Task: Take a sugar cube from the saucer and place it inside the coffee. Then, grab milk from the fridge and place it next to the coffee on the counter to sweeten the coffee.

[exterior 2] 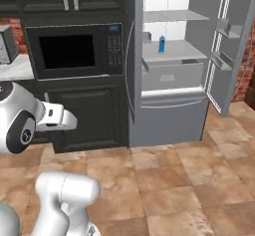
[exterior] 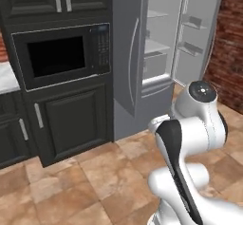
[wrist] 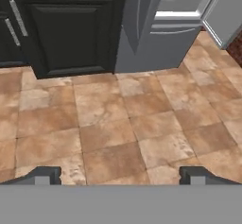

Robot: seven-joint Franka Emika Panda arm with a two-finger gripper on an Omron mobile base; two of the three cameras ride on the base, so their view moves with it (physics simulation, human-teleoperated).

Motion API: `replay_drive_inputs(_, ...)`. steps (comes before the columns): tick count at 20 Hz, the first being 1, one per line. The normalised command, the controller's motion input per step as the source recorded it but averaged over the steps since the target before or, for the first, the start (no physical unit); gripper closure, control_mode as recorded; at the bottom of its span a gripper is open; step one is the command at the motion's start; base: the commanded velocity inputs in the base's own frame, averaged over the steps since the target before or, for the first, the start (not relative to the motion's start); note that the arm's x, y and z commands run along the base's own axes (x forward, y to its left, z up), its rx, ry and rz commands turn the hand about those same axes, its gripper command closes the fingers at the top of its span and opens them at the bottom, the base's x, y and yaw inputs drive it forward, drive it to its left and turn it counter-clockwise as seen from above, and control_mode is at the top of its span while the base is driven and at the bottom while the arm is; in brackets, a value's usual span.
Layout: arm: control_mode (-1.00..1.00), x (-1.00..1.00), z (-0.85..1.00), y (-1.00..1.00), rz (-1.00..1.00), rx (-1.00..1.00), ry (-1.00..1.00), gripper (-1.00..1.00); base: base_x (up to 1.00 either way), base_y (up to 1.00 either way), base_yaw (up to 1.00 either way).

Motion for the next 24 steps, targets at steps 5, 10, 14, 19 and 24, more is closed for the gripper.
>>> replay_drive_inputs(5, 1.0, 0.0, 0.0, 0.0, 0.0, 0.0, 0.0, -1.0, 0.83, -1.0, -0.01)
replay_drive_inputs(10, 1.0, 0.0, 0.0, 0.0, 0.0, 0.0, 0.0, -1.0, 0.79, -0.92, 0.03)
replay_drive_inputs(14, 1.0, 0.0, 0.0, 0.0, 0.0, 0.0, 0.0, -1.0, 0.87, -0.63, 0.13)
replay_drive_inputs(19, 1.0, 0.0, 0.0, 0.0, 0.0, 0.0, 0.0, -1.0, 0.88, -0.47, 0.19)
replay_drive_inputs(24, 1.0, 0.0, 0.0, 0.0, 0.0, 0.0, 0.0, -1.0, 0.8, -0.43, 0.22)
